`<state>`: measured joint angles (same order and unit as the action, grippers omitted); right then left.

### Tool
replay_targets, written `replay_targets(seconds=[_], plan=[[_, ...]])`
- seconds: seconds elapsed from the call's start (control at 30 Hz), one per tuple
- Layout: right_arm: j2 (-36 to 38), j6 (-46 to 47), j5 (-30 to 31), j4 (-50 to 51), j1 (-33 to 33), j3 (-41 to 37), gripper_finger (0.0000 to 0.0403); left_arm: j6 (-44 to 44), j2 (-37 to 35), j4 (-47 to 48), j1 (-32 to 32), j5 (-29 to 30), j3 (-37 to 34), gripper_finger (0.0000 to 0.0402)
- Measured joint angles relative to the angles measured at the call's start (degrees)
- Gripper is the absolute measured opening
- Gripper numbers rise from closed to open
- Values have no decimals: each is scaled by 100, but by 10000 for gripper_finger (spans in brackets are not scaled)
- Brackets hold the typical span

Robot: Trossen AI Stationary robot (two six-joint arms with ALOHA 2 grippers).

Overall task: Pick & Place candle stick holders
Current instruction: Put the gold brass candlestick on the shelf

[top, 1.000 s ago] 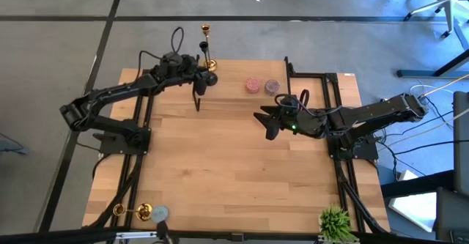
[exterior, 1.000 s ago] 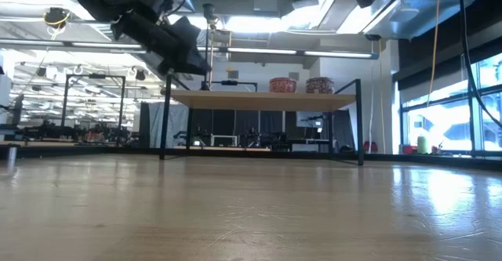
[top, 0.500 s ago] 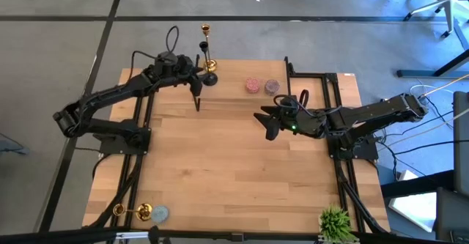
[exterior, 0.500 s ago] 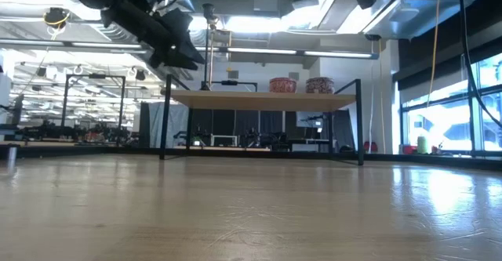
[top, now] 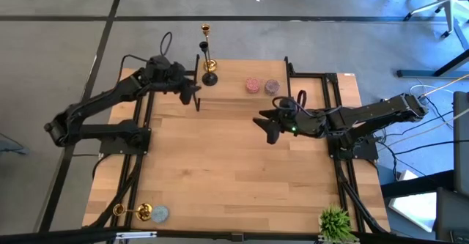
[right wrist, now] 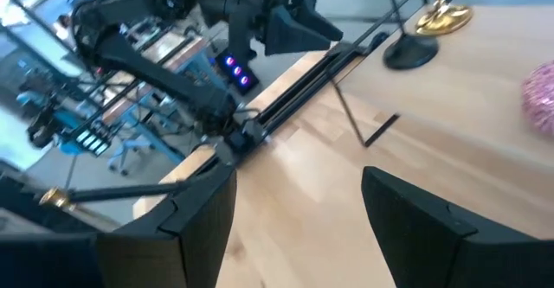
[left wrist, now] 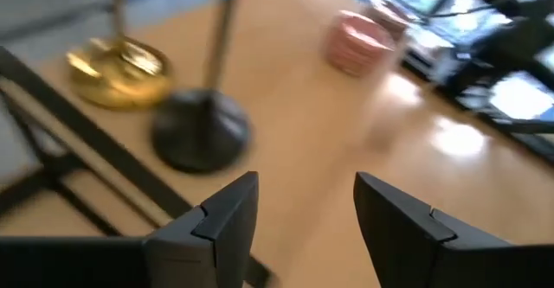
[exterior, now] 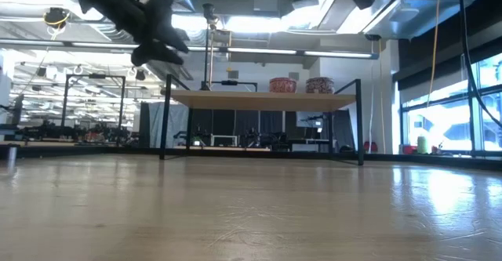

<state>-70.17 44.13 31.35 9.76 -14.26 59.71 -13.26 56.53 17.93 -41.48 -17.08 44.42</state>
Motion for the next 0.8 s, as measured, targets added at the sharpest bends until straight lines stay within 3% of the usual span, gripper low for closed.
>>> replay_targets(seconds=[0.23,0.5,0.8], plan=[[0,-125,-910,159,-2,-1,254,-1129,-42,15,711,-792,-4,185],[0,-152,-2071,310,-91,1,254,-2564,-42,17,1906,-818,-11,184],[0,-152,-2111,514,-412,-1,254,-4152,-30,448,3224,-1495,-13,184]])
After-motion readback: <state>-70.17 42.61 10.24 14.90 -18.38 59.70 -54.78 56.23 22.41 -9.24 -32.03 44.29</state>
